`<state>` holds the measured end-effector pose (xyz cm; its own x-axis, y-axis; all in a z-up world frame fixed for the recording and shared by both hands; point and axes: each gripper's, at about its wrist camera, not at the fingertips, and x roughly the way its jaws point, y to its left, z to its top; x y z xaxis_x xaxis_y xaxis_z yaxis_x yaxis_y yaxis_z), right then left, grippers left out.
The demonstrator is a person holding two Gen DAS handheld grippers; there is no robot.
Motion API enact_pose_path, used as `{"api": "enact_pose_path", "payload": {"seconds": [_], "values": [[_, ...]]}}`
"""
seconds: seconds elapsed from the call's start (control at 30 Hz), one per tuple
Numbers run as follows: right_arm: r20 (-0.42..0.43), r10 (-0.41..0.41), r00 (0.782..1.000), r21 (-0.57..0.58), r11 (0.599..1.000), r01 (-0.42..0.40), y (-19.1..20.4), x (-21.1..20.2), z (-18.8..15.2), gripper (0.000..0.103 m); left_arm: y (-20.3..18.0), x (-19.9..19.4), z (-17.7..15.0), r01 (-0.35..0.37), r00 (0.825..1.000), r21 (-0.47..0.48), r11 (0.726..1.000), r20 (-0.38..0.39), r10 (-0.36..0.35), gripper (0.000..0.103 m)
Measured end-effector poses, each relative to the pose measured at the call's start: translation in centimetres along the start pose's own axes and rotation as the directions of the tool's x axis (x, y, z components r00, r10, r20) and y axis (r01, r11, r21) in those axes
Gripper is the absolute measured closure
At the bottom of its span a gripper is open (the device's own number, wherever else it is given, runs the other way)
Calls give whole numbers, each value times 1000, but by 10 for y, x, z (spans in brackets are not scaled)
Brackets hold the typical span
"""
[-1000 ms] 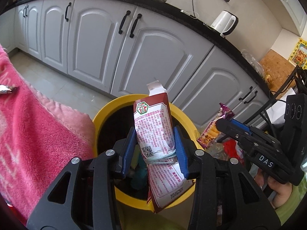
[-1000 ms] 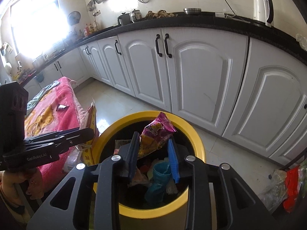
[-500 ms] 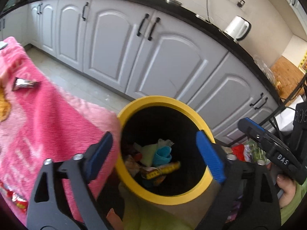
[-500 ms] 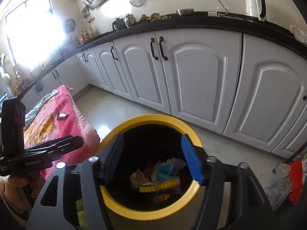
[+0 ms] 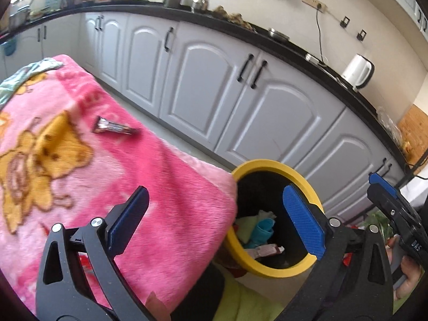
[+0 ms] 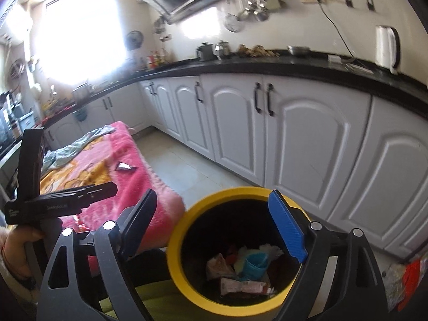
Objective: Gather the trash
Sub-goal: 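Withdraw both grippers from the bin back toward the table, then grasp the red candy wrapper with the left gripper while the right grasps the chocolate bar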
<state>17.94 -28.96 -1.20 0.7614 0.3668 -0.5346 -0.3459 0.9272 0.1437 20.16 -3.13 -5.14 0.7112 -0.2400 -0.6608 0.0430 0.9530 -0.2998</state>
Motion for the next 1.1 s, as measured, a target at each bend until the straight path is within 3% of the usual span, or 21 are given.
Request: {"api": "enact_pose_path", "payload": {"seconds": [0.3,0.73,1.1], "values": [[-8,61,998,-94,994,-62,47,6,10,20,38,-37,-3,-64,996,-41,997,56,66,11],[-39,136,990,-185,973,-141,100,25,19,20,91,-65,-16,-136,987,-116,984,70,145,11],[-103,152,983,-244,954,-173,137,73,24,20,132,-71,-32,-148,988,-190,971,16,154,11]]}}
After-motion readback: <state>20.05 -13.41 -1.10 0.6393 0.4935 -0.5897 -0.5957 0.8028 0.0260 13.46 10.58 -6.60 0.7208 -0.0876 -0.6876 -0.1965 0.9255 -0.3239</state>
